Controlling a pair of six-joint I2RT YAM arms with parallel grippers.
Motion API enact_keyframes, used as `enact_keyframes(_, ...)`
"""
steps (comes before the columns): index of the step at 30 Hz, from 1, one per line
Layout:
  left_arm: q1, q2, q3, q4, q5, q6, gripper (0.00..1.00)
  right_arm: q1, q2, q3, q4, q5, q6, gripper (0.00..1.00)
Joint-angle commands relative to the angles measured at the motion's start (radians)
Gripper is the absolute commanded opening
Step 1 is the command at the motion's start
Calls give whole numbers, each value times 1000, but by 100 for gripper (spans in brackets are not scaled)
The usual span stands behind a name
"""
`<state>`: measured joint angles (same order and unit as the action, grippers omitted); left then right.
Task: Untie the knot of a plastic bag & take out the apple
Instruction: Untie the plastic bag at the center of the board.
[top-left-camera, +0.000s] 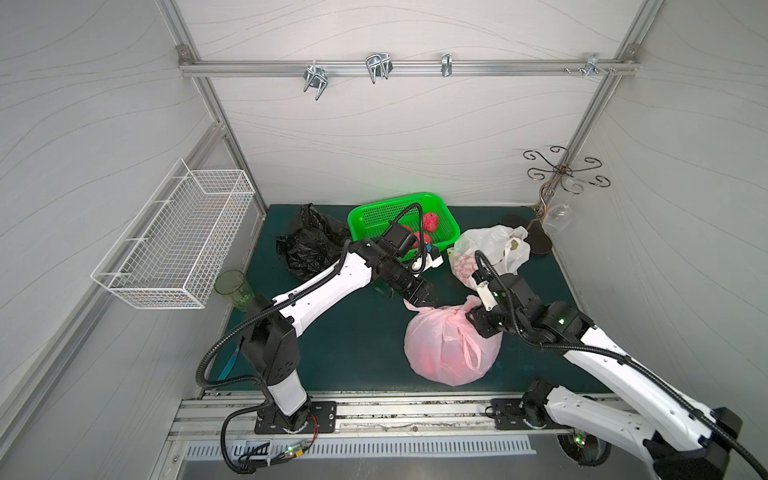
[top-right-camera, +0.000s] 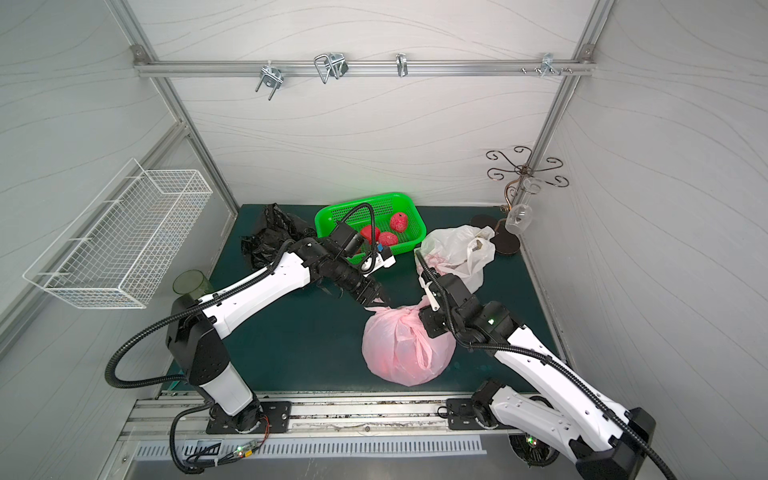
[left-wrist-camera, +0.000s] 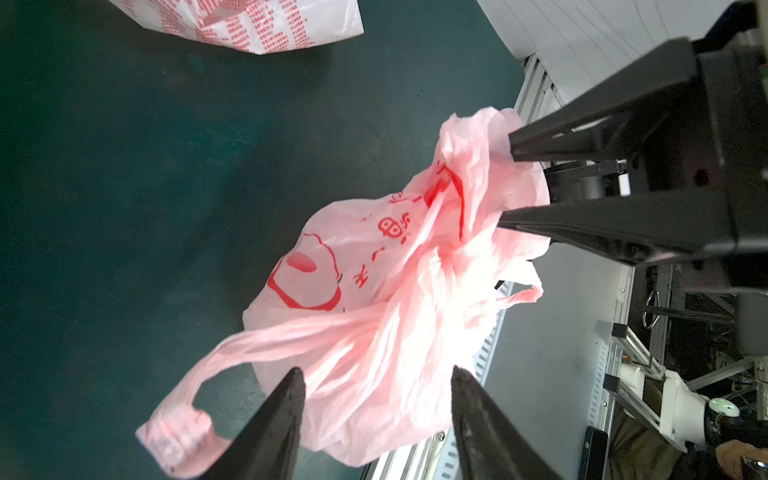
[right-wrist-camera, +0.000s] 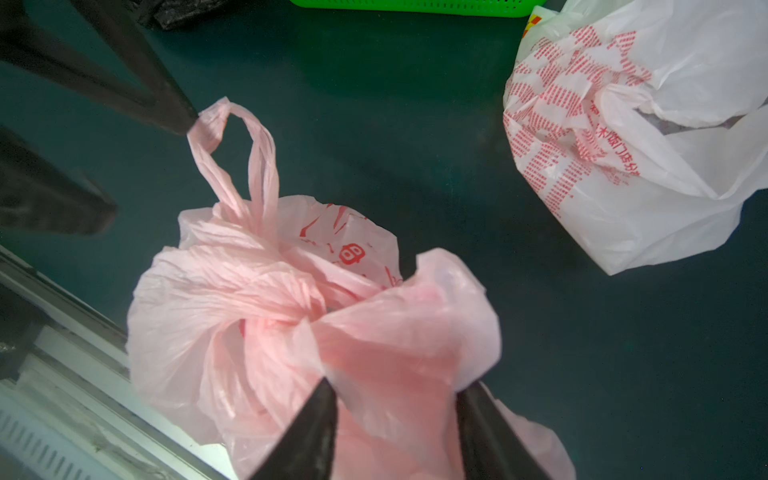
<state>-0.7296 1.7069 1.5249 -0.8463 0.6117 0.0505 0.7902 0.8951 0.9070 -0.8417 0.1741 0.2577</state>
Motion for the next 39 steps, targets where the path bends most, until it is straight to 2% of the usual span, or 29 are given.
enact_keyframes(1, -28, 18, 53, -29, -4, 43, 61, 24, -21, 6, -34, 44, 12, 24)
enact_keyframes(4, -40, 22, 54, -34, -1, 48, 63, 27, -30, 10, -35, 37, 14, 3)
enact_keyframes(5, -41, 23, 54, -37, 0, 51, 64, 28, -32, 13, -37, 35, 15, 0)
enact_keyframes(16, -83, 76, 86, -101, 0, 90, 64, 27, -99, 33, -44, 29, 48, 0)
enact_keyframes(20, -107, 90, 91, -121, -37, 105, 63, 26, -108, 47, -50, 27, 51, 0)
enact_keyframes(21, -112, 92, 93, -124, -45, 107, 60, 26, -108, 50, -52, 27, 51, 0)
enact_keyframes(23, -117, 93, 92, -124, -56, 108, 47, 26, -108, 55, -53, 29, 49, 0)
enact_keyframes(27, -117, 96, 105, -135, -40, 115, 2, 26, -106, 56, -53, 31, 48, 0)
enact_keyframes(31, -117, 83, 110, -141, -67, 118, 0, 24, -106, 50, -58, 54, 46, 0)
enact_keyframes(34, -101, 53, 117, -150, -141, 117, 0, 20, -107, 55, -93, 144, 65, 0)
enact_keyframes(36, -61, 10, 112, -143, -181, 107, 0, 9, -113, 56, -119, 222, 95, 0)
enact_keyframes(39, 20, -77, 82, -104, -235, 73, 0, -47, -119, 56, -135, 261, 122, 0)
